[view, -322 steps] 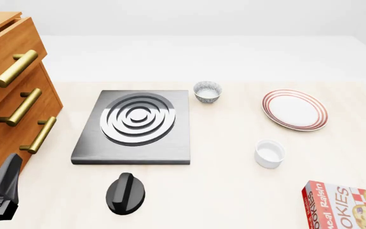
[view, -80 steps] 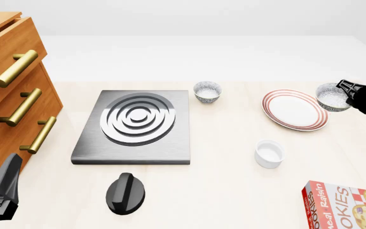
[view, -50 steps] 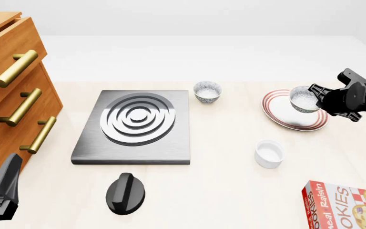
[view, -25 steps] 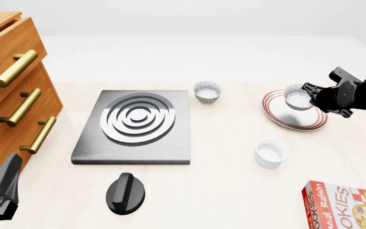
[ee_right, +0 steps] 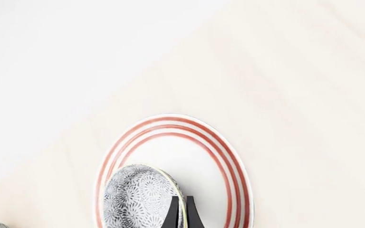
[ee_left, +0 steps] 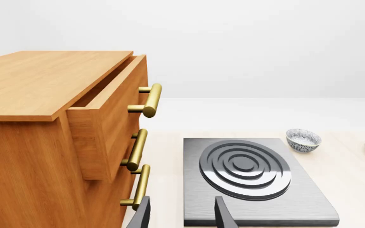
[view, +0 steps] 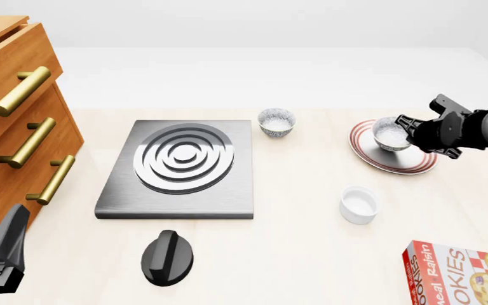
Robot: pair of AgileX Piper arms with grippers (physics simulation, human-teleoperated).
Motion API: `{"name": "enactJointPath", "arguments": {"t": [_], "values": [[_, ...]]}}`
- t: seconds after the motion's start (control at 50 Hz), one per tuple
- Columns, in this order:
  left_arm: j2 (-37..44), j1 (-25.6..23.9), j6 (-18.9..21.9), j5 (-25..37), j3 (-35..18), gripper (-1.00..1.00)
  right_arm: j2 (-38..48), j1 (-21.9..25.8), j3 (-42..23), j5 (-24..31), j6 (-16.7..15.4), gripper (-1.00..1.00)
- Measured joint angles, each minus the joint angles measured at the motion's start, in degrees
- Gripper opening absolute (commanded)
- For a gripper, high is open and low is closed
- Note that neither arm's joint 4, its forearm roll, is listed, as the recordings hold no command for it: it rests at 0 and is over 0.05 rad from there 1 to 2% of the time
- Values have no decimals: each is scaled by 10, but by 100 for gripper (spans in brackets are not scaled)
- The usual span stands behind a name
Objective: Pick the akita bowl next to the cookies box and place it on the plate.
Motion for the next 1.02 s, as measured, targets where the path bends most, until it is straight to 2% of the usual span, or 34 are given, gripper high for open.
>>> {"name": "enactJointPath", "arguments": {"t": [0.18,0.2,0.36,0.54,0.74,0.8,0.9,0.98,1.02], "values": [[0,0,0,0,0,100,0,6,8,-9,-3,-100],[0,0,0,0,0,100,-2,7,11,-10,-3,100],[0,0,0,0,0,100,-58,21,37,-14,0,100],[0,0,0,0,0,100,-241,32,90,15,9,100],[0,0,0,0,0,100,-544,48,136,98,11,100],[0,0,0,0,0,100,-656,60,143,127,29,100],[0,0,0,0,0,100,-818,54,114,170,65,100],[0,0,0,0,0,100,-914,47,70,194,80,100],[0,0,0,0,0,100,-953,51,49,203,75,100]]}}
